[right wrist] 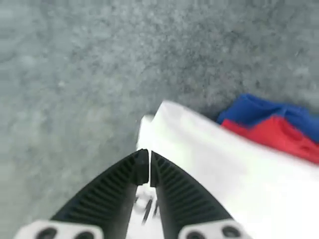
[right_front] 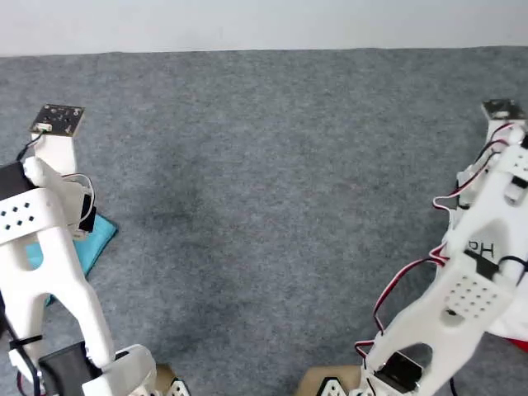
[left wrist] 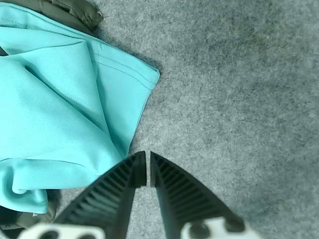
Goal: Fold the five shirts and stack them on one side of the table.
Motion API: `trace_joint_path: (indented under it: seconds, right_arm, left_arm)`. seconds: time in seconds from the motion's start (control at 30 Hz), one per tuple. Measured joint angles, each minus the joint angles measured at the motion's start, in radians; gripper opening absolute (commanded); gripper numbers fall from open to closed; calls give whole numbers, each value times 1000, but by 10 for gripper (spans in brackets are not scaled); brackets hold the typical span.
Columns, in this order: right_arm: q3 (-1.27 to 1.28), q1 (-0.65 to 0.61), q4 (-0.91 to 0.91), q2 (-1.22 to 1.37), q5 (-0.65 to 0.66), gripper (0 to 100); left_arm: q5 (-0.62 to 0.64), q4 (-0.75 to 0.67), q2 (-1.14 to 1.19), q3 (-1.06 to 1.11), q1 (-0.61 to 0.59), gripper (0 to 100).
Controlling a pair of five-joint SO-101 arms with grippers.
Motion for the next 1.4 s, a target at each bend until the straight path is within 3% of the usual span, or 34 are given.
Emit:
trace_joint_path:
  seconds: [0.23,0.7,0.93,1.4]
  right_arm:
    - [0,-6,236,-81,0,9]
    - [267,144,235,-89,112,9]
    - [497,146,20,-92,118,9]
    - [519,132,190,-367,121,9]
  left_arm:
    - [0,0,0,0,0,23]
    - [0,0,0,0,0,23]
    - [0,-11,0,0,0,23]
    - [0,-26,0,0,0,23]
